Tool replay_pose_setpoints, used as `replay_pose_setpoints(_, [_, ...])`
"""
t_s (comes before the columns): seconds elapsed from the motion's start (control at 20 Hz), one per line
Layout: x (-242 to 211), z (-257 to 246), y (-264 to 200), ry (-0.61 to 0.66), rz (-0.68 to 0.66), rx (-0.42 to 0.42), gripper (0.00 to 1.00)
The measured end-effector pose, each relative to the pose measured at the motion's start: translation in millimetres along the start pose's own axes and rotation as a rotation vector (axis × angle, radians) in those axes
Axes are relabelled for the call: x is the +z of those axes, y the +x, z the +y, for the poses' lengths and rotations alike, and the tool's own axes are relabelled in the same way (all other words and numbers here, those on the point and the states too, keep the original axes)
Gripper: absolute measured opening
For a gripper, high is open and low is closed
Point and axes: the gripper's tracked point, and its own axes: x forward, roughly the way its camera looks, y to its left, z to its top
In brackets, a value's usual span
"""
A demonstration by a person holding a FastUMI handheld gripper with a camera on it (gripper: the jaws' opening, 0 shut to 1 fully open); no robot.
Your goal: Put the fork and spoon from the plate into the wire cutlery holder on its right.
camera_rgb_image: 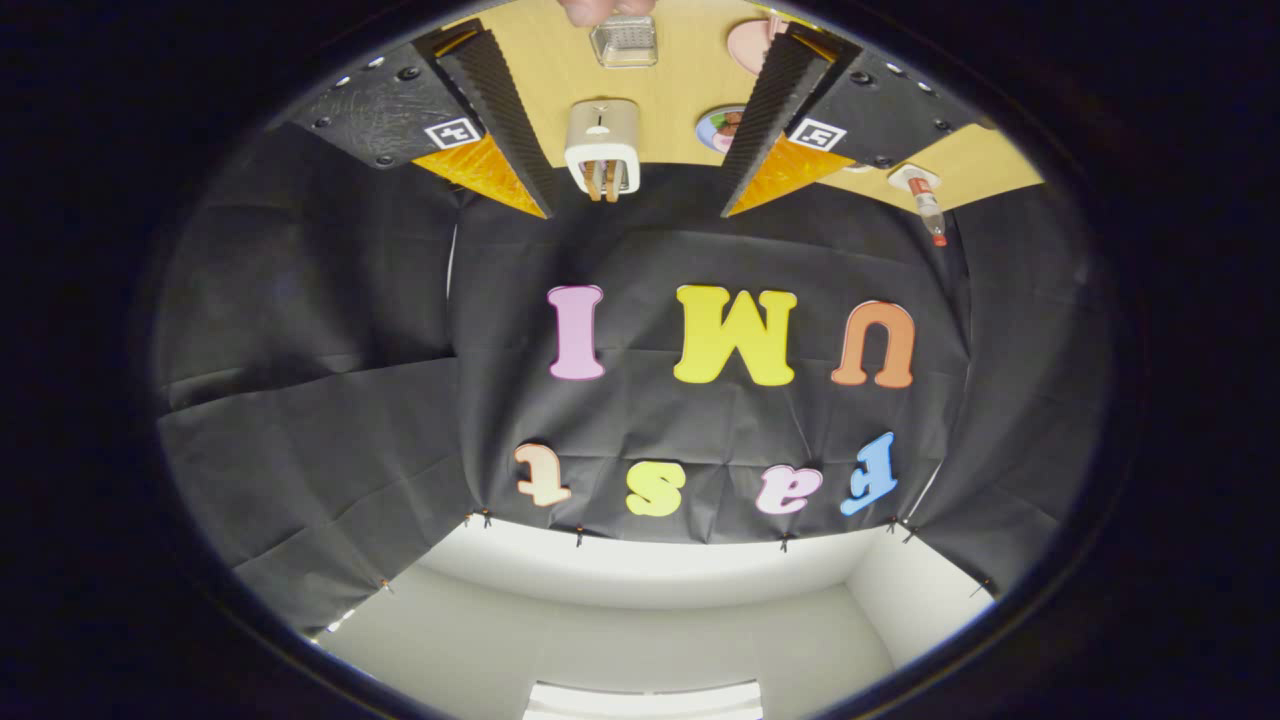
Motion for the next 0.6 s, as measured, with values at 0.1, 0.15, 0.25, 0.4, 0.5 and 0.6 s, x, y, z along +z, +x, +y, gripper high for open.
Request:
replay_pose_setpoints(0.1, [-6, 5, 1, 0.001, 0.012, 0.017, 0.95])
replay_pose_setpoints(0.15, [-11, 9, 0, 0.0, 0.025, 0.027, 0.95])
replay_pose_setpoints(0.25, [-26, 19, -2, -0.005, 0.068, 0.048, 0.95])
replay_pose_setpoints(0.4, [-57, 38, -2, -0.017, 0.149, 0.079, 0.95])
replay_pose_setpoints(0.5, [-91, 58, -5, -0.02, 0.24, 0.116, 0.96])
replay_pose_setpoints(0.6, [-130, 81, -9, -0.017, 0.351, 0.164, 0.96])
